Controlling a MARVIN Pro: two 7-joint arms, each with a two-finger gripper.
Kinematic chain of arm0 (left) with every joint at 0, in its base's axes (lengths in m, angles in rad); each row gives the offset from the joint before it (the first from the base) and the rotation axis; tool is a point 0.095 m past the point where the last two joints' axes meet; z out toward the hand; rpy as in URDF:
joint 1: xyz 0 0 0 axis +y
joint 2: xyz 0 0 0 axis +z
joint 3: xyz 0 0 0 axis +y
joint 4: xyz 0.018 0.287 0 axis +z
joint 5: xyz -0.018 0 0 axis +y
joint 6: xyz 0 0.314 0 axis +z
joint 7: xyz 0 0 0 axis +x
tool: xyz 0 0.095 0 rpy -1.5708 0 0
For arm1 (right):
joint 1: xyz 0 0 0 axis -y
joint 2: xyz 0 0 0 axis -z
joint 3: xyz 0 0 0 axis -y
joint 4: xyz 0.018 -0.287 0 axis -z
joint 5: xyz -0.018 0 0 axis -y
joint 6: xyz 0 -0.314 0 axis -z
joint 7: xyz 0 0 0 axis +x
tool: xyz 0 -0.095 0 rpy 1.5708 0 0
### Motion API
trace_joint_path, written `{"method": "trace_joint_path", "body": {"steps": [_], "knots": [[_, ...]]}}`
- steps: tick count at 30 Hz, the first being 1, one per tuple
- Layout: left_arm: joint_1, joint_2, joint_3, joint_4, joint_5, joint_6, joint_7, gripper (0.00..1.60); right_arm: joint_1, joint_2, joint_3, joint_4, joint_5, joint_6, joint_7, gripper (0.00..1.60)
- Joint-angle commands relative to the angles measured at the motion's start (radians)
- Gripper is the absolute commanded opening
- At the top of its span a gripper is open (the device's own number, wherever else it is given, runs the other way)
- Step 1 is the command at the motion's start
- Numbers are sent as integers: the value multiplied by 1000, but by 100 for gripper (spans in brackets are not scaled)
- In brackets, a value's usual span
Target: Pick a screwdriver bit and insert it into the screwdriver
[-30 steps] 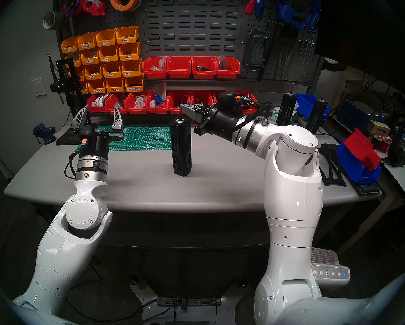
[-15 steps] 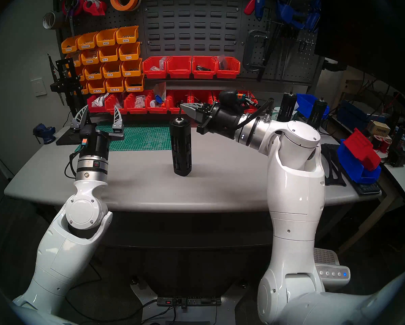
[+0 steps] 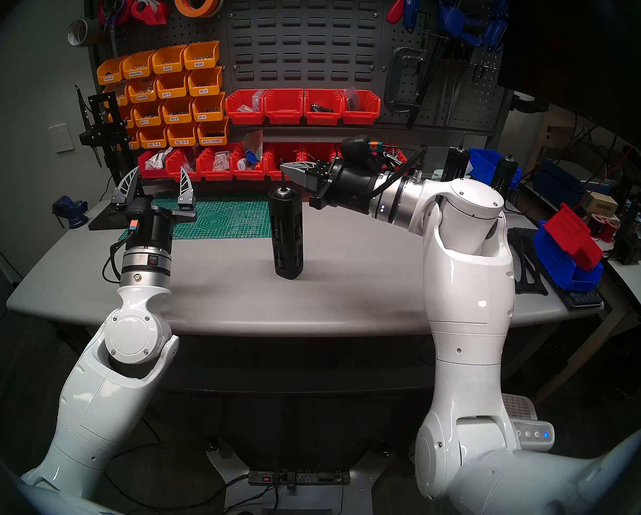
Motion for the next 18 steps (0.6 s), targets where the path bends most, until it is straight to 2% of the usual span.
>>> {"method": "trace_joint_path", "body": {"steps": [1, 7, 18], "knots": [[-20, 0, -3, -33, 4, -6, 2, 160, 60, 10, 4, 8, -3, -3, -2, 0], [-19, 0, -3, -35, 5, -7, 3, 160, 64, 11, 9, 10, -1, -5, -2, 0], [-16, 3, -4, -40, 5, -8, 1, 160, 23, -1, 8, -22, 9, -3, 6, 0]]}}
